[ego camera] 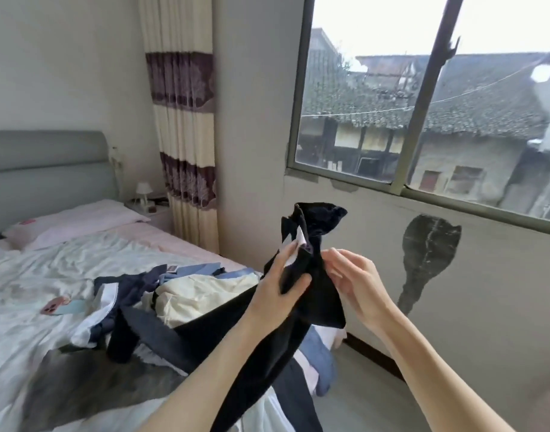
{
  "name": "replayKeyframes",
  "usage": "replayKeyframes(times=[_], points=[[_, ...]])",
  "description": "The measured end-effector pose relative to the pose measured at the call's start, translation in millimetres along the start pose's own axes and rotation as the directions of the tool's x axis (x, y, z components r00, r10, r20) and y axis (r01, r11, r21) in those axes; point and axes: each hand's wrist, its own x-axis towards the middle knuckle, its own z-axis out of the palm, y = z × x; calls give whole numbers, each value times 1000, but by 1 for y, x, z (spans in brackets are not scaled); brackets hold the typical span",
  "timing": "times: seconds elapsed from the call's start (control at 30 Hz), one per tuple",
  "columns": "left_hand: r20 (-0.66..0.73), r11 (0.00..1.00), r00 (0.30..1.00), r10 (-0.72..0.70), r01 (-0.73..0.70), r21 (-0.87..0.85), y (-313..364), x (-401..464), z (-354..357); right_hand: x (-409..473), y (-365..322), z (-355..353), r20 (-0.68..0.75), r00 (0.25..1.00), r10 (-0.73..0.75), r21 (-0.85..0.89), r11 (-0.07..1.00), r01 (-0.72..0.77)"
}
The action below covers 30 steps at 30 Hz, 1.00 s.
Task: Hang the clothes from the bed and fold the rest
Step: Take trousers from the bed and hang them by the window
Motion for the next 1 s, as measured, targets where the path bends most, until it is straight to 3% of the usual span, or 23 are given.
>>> replayKeyframes(times=[0.17,0.27,0.4,0.47,0.6,0.7,0.8,0.87,0.93,1.0], points=[[-69,996,996,-53,47,-73,40,-23,45,-63,-12,-53,-46,996,82,72,994,-79],[-1,997,1000,-21,21,-76,72,-47,96,-111,-22,-89,-1,986,169,-20,985,-169],[111,991,993,29,-14,-132,121,-60,154,-158,-39,-137,-240,932,272,-23,958,-285],[145,981,989,5,23,-193,143,-60,172,-174,-56,-162,-358,910,208,-92,962,-256],[123,935,992,5,39,-354,201,-45,198,-197,-107,-210,-549,826,-130,-262,965,-22],[72,906,996,47,-12,-423,251,-26,211,-210,-150,-241,-683,651,-331,-359,928,94],[37,901,994,100,-75,-426,280,-12,219,-221,-176,-269,-751,506,-425,-427,896,119],[-14,951,986,166,-164,-262,285,-8,225,-226,-184,-276,-767,464,-443,-450,887,102],[-42,964,972,232,-225,141,278,-4,228,-225,-185,-268,-762,505,-406,-436,898,65],[-42,938,974,224,-204,279,271,-6,230,-223,-183,-254,-747,557,-363,-396,916,65]])
